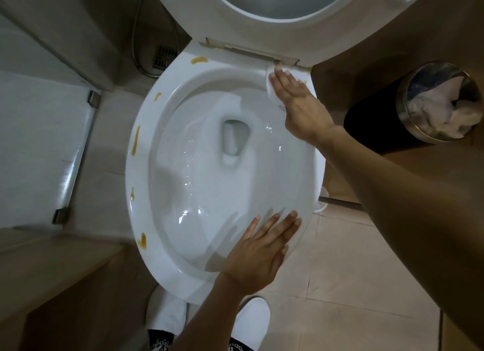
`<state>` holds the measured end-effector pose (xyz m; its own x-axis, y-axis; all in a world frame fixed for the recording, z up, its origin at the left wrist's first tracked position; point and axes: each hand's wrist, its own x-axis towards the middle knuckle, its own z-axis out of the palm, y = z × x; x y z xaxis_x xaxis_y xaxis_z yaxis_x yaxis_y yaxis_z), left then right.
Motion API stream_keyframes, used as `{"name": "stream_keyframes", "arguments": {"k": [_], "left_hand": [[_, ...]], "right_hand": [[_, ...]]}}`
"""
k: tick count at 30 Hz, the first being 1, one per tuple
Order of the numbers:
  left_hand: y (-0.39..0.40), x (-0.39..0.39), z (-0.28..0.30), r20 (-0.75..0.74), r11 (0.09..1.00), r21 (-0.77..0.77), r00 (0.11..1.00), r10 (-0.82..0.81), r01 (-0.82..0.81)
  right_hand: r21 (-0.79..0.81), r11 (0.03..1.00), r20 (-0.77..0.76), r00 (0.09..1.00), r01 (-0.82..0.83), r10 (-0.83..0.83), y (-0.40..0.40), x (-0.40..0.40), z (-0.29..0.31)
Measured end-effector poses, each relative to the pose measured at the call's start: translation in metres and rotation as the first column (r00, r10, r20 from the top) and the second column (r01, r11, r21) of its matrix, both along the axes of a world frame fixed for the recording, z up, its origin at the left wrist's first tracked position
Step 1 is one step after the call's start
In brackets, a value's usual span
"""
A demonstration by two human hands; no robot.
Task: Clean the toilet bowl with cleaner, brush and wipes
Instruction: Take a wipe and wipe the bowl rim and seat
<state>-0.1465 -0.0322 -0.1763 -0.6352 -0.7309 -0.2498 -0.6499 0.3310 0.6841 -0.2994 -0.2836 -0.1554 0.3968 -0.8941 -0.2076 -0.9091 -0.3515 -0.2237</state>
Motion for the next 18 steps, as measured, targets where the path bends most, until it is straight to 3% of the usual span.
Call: {"name": "stream_keyframes", "arguments": {"k": [12, 18], "left_hand": [[0.0, 0.0, 0.0, -0.025, 1.0, 0.001, 1.0, 0.004, -0.004], [0.002, 0.0, -0.005, 0.045, 0.999, -0.031, 0.999, -0.007, 0.009]], "right_hand": [[-0.003, 0.996, -0.019, 0.996, -0.093, 0.093, -0.019, 0.024, 0.0], [0.006, 0.988, -0.053, 0.987, -0.153, 0.153, -0.035, 0.059, -0.001]]}}
